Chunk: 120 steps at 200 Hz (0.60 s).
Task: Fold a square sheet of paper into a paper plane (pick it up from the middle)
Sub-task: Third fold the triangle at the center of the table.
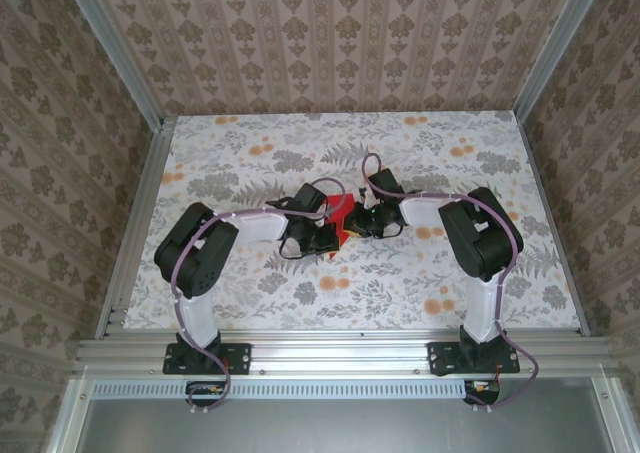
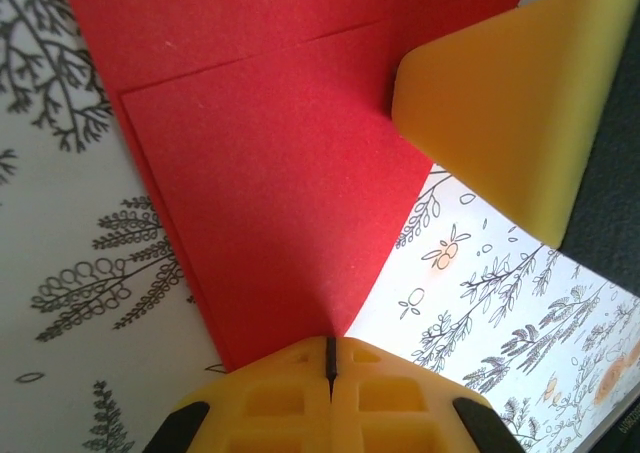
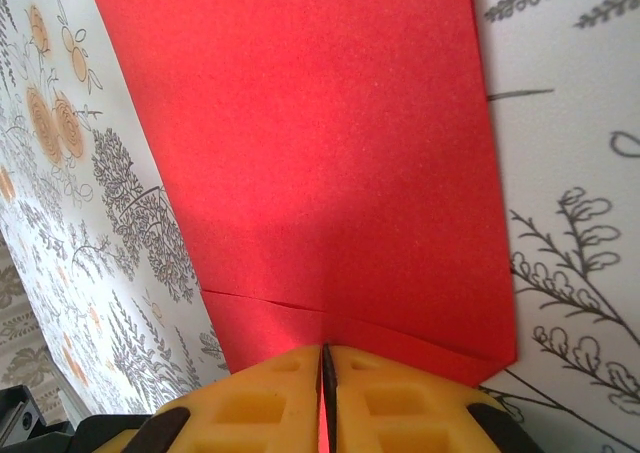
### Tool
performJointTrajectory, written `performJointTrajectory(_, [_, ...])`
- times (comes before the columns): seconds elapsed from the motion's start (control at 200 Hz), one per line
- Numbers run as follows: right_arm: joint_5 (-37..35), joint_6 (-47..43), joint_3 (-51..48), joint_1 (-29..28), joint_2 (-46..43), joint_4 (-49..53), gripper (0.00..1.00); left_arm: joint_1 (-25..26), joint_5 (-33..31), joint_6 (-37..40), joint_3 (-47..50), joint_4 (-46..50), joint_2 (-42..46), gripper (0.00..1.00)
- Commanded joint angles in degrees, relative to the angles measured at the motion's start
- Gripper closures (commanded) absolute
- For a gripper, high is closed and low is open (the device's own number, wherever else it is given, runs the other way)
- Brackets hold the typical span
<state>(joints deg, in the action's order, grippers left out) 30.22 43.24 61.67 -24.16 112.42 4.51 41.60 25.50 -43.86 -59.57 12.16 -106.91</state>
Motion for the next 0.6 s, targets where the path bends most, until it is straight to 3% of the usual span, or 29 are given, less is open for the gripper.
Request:
performJointTrajectory(0.0, [-6.3,-0.3,-0.3,0.2,3.5,5.9,0.87,0.5,-2.2,1.4,0.9,6.1,-0.7,0.95])
performJointTrajectory(0.595, [-8.3,-0.1,0.2,0.3,4.8,8.0,0.88,2.4,-2.1,3.2,7.9,10.6,3.3,0.97])
